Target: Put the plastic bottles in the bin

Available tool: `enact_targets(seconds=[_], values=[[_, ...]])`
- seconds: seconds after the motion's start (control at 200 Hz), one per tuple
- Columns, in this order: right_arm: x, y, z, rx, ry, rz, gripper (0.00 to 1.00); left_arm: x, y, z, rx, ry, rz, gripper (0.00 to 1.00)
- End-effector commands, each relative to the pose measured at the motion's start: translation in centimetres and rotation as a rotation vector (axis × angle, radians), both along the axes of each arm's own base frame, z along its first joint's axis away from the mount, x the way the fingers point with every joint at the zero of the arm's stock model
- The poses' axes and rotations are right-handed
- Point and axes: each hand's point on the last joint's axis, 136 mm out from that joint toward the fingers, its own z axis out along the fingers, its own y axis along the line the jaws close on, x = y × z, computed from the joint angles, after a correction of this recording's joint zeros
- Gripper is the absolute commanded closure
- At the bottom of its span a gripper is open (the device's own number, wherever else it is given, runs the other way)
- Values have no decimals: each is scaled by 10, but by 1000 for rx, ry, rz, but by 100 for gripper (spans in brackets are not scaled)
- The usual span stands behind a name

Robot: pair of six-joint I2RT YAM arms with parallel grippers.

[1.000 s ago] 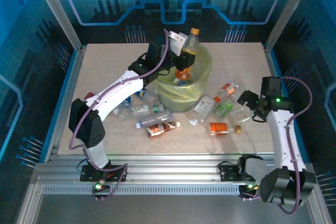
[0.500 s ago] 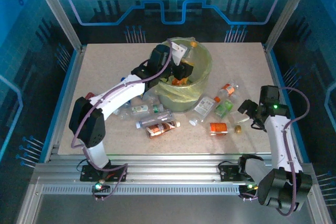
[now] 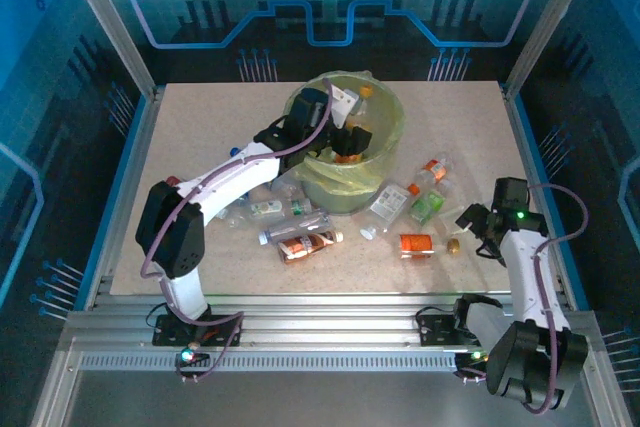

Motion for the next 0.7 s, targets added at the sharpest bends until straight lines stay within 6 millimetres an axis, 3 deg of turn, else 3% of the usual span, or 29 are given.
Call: enact_targets(seconds=[0.0, 0.39, 0.52, 0.695], values=[[-1, -7, -1, -10, -22, -47, 0, 0, 0, -9, 13, 16, 2, 24], [-5, -9, -2, -5, -28, -65, 0, -3, 6, 10, -2, -10, 22, 11], [-5, -9, -2, 3, -36, -68, 0, -4, 14, 26, -12, -33, 65, 1], [-5, -9, -2, 13, -41, -71, 0, -4, 40, 62, -25, -92, 186, 1]])
